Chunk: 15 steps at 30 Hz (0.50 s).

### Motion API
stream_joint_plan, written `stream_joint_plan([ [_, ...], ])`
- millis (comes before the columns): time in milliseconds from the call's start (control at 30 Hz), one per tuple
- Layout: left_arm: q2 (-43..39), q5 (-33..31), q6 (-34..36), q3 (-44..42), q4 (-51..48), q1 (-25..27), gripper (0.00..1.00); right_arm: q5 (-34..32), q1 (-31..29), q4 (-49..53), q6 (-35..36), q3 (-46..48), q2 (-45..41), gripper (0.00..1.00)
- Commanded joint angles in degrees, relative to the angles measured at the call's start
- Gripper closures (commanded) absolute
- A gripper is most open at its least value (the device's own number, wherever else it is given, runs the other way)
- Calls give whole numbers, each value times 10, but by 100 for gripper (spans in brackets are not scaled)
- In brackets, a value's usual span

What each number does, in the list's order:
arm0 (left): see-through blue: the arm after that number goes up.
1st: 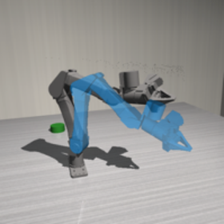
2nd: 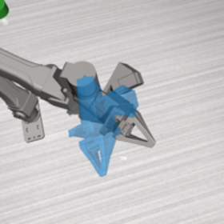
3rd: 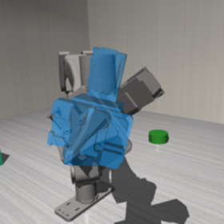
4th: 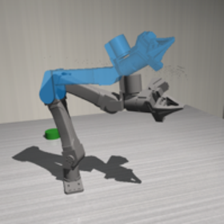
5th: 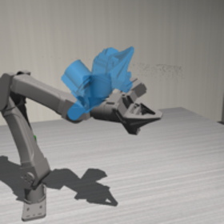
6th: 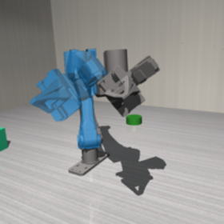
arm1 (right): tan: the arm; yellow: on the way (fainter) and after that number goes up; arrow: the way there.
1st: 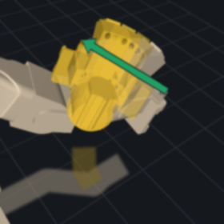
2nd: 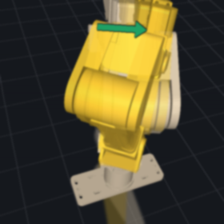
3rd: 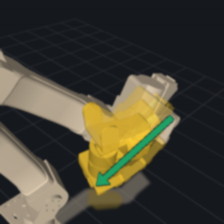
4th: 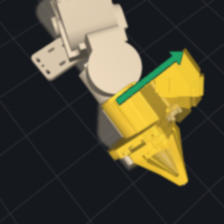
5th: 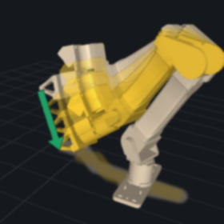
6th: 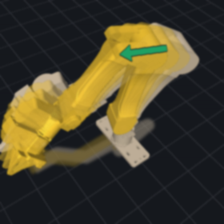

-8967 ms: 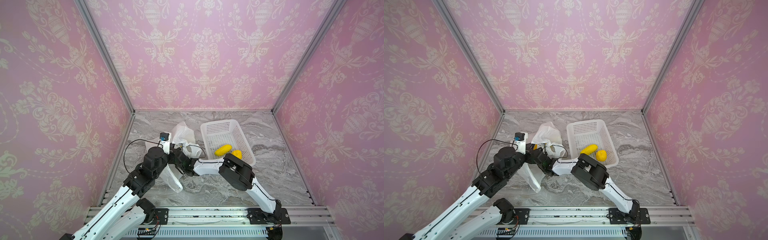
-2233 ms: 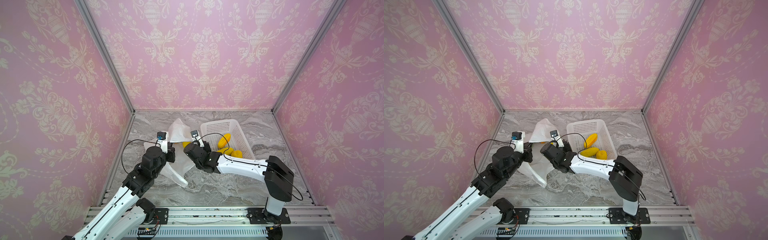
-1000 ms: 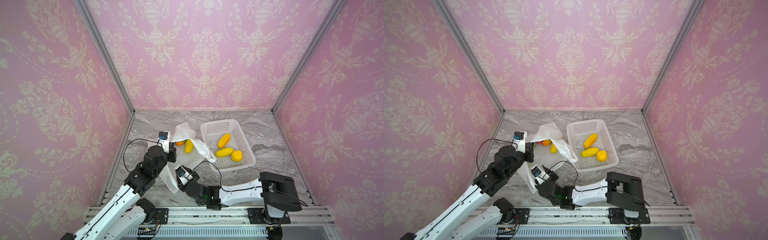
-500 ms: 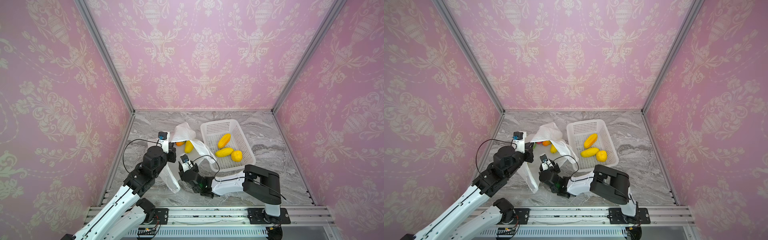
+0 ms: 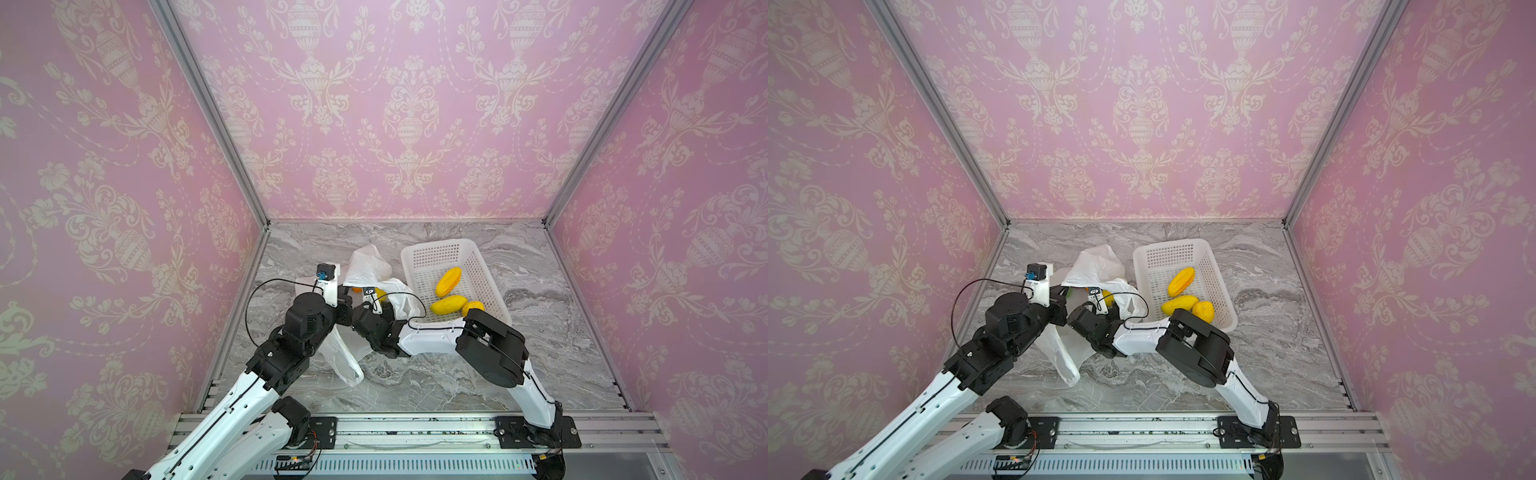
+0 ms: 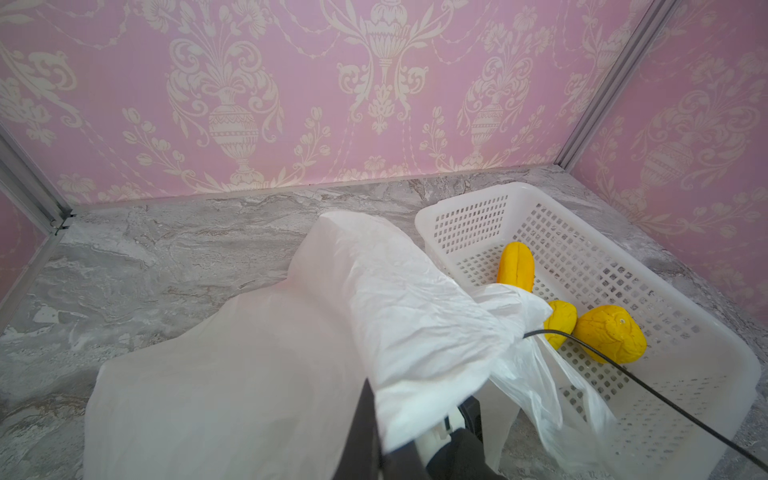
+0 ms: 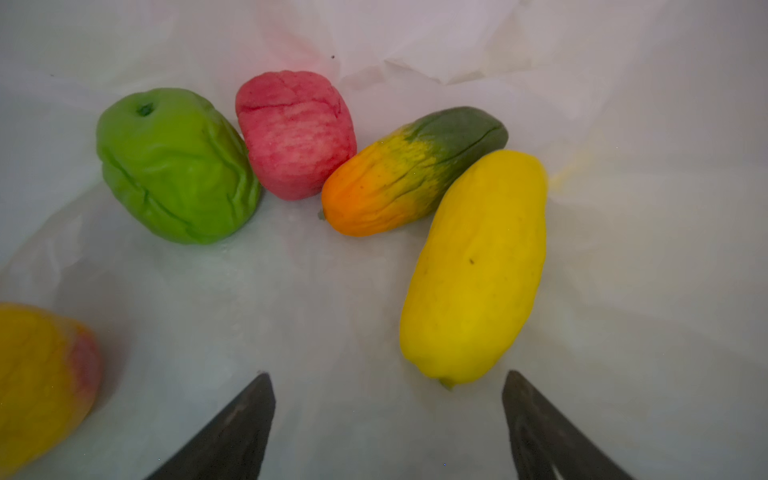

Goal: Untie the knot of the plastic bag and take out the fruit
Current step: 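Grasp the long yellow fruit with the right gripper and lift it out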

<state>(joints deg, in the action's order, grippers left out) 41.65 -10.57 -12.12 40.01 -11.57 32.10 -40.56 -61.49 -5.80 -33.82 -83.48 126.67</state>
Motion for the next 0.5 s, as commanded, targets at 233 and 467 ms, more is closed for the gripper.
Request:
stream_joint_plan([
  [233,-6,23,0,-7,11,-1,100,-28,57,170,-80,-143,95,15],
  [467,-7,25,0,-7,12,-2,100,-6,75,150,-54,-145,95,43],
])
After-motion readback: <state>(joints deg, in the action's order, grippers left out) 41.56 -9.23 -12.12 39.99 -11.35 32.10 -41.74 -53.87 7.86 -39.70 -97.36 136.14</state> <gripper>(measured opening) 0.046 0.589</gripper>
